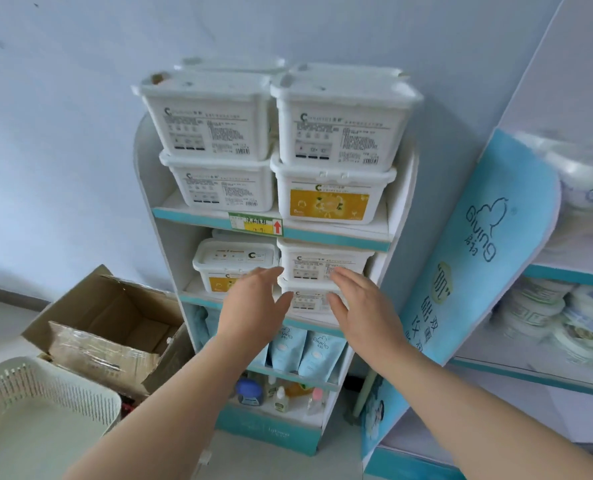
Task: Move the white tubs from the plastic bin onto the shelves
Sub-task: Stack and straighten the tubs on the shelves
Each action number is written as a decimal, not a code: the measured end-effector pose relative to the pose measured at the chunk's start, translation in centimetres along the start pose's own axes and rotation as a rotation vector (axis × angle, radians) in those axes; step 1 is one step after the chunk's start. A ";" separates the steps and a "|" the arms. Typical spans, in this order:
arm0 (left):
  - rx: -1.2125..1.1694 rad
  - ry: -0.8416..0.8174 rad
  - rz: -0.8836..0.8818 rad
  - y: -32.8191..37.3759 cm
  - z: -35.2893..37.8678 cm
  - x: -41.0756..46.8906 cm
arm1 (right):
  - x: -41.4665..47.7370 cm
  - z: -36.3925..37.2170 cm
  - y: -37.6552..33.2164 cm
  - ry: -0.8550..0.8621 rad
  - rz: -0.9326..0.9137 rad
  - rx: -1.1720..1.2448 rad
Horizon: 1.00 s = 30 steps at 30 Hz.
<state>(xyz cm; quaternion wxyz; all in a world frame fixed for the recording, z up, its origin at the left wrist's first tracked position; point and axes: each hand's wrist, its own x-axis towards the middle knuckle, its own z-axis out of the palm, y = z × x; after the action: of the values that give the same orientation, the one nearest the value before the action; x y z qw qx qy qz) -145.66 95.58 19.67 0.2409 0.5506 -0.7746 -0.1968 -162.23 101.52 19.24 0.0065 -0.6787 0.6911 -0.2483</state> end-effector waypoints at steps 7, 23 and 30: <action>0.097 0.110 0.114 4.9 -9.0 -1.0 | 2.5 -9.4 -4.0 0.112 -0.139 -0.029; 0.131 0.367 -0.002 7.7 -20.4 4.9 | 14.7 -18.9 -9.2 0.103 -0.313 0.044; 0.148 0.350 -0.135 3.2 -22.1 8.8 | 19.9 -17.9 -11.8 -0.043 -0.265 -0.007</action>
<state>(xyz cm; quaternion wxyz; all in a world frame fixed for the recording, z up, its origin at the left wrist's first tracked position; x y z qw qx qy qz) -137.49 87.42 40.71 0.3168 0.6433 -0.6947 -0.0564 -158.99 89.31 45.63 -0.0139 -0.7692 0.5961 -0.2300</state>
